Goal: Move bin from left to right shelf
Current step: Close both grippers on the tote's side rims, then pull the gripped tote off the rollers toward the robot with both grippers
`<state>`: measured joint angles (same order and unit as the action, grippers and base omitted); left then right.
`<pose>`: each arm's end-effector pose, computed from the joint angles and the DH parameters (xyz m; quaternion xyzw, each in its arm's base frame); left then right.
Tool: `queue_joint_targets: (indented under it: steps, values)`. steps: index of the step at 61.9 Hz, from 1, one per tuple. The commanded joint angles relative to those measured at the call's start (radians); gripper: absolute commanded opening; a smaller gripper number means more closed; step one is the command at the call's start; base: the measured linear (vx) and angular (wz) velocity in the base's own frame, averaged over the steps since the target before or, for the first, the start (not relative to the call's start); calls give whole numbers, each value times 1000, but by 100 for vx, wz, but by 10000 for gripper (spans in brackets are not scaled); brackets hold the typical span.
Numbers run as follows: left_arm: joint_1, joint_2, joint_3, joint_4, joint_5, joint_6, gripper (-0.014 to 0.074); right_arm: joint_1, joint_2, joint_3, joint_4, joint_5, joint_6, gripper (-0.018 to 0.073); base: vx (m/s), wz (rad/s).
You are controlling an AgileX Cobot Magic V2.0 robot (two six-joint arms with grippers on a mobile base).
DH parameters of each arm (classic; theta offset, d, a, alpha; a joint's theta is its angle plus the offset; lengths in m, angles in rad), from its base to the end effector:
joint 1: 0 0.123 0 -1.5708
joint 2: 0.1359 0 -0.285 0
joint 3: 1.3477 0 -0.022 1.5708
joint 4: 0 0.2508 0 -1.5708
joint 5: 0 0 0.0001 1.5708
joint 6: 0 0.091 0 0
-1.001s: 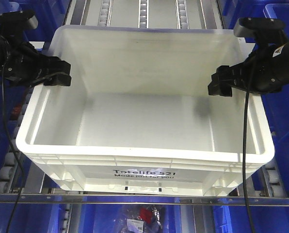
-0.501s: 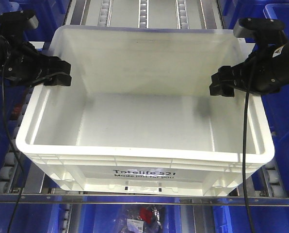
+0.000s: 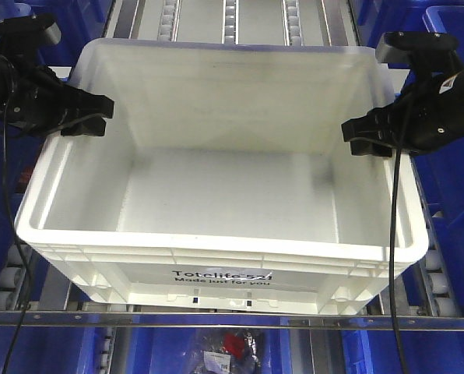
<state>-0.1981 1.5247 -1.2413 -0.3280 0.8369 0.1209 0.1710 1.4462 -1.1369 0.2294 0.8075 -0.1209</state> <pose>0.3125 -0.0849 0.3049 0.0788 0.9507 -0.1559 0.2562 0.2930 0.0658 0.2978 -0.0857 0.9550 0.1075 0.2629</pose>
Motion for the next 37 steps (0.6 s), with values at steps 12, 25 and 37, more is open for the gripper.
queue_joint_targets:
  steps: [12, 25, 37]
  values:
    - [-6, -29, -25, -22, -35, 26, -9, 2, -32, -30, 15, -53, -3, -7, 0, 0]
    - [-6, -78, -25, -25, -52, 25, -9, 2, -58, -31, 17, -68, -3, -8, 0, 0]
    - [-6, -135, -25, -25, -48, 25, -8, 2, -94, -31, 17, -69, -3, -8, 0, 0]
